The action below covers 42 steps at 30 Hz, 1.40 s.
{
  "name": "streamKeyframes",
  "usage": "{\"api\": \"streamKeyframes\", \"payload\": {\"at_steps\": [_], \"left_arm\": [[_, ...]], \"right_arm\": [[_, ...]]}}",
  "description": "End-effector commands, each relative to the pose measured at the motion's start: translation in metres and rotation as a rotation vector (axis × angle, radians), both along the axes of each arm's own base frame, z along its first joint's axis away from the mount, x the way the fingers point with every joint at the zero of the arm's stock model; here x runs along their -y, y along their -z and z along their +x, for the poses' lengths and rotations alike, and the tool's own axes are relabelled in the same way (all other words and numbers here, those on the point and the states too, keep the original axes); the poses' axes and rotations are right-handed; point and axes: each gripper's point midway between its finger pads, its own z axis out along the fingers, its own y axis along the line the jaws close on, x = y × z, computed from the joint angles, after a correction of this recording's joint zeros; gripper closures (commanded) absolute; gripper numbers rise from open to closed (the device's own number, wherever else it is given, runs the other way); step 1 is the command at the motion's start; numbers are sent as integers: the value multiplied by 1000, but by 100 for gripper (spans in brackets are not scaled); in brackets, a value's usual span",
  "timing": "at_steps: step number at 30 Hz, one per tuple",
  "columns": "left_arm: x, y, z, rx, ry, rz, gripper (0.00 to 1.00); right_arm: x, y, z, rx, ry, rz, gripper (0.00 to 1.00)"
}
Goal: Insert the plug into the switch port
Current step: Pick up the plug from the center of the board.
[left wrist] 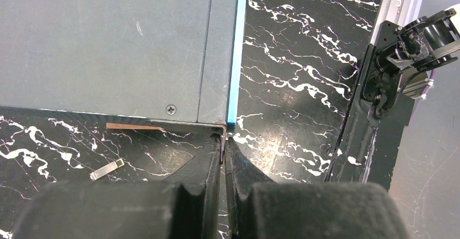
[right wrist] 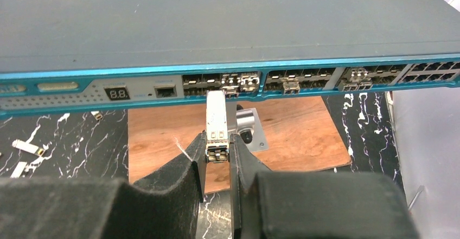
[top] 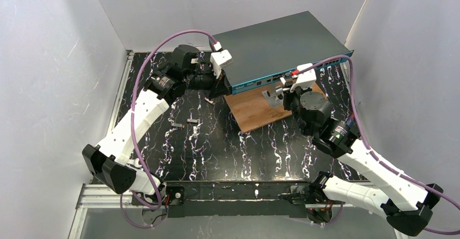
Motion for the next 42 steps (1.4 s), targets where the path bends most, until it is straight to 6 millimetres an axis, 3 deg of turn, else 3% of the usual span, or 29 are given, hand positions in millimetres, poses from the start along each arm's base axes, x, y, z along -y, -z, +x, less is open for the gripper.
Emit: {"api": "streamKeyframes", "payload": {"at_steps": [1, 10, 17, 25, 30, 38, 42], "left_arm": [[3, -21, -12, 12, 44, -46, 100], [4, -20, -13, 1, 48, -50, 100], [4, -20, -13, -2, 45, -53, 100], [3, -22, -14, 0, 45, -52, 100], [2, -22, -15, 2, 45, -47, 100], [2, -19, -15, -6, 44, -45, 100], [3, -19, -15, -9, 43, -52, 100]], "right_arm": [[4, -21, 8, 73, 13, 74, 99], [-1, -19, 18, 71, -40, 114, 99], [-1, -19, 10, 58, -75, 113, 99], [33, -10, -7, 28, -1, 40, 99], [46, -8, -7, 38, 50, 5, 99], [45, -4, 1, 53, 69, -5, 99], [32, -10, 2, 58, 7, 22, 99]]}}
